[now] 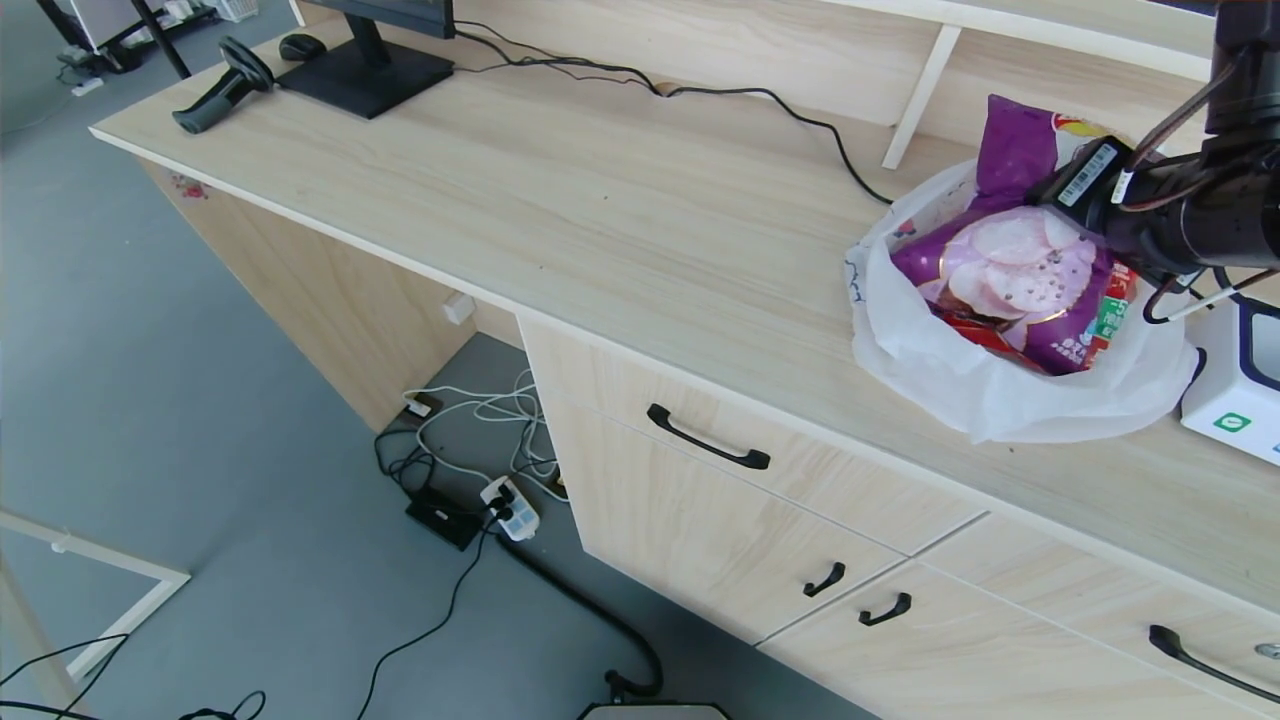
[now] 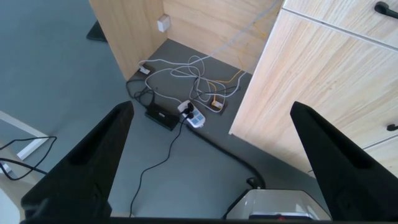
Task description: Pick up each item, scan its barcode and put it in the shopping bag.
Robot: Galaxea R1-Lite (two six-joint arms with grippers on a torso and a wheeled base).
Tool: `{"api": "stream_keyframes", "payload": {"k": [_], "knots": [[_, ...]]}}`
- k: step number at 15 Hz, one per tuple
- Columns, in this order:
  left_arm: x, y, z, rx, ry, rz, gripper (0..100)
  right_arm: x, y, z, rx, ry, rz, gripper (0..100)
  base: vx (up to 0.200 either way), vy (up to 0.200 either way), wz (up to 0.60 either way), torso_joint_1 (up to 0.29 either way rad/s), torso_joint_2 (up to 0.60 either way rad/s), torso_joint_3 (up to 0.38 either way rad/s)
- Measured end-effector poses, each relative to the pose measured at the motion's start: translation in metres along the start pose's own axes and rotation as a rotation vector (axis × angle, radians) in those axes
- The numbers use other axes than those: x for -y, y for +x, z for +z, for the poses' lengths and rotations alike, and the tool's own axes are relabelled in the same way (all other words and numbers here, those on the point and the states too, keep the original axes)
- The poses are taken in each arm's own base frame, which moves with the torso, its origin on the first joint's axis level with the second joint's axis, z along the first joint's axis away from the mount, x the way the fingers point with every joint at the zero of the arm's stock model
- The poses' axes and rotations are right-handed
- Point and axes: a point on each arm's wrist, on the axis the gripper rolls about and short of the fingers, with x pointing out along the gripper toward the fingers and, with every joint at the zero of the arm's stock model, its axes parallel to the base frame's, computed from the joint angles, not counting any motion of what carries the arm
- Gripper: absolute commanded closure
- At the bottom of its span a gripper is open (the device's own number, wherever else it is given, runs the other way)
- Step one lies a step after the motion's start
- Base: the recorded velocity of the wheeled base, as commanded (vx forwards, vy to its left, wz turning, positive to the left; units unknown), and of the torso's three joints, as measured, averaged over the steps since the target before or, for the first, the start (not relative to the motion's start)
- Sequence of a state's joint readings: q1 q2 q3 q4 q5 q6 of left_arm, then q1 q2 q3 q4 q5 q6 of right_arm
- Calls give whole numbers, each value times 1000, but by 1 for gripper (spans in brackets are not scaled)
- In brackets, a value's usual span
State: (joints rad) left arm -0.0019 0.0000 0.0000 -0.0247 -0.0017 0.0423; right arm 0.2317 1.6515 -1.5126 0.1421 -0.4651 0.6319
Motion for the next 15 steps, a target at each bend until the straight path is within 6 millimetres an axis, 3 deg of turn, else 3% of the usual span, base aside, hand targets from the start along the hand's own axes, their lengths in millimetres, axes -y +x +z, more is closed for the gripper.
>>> {"api": "stream_keyframes", "payload": {"k": [8, 12, 15], "knots": [[0, 0, 0, -1, -3, 0, 0, 8, -17, 26, 75, -42, 42, 0, 0, 0, 0, 0, 0, 0], [0, 0, 0, -1, -2, 0, 0, 17, -46, 44, 122, -73, 89, 0, 0, 0, 0, 0, 0, 0], [0, 0, 0, 0, -1, 0, 0, 31, -80, 35, 101, -113, 127, 0, 0, 0, 0, 0, 0, 0]]}}
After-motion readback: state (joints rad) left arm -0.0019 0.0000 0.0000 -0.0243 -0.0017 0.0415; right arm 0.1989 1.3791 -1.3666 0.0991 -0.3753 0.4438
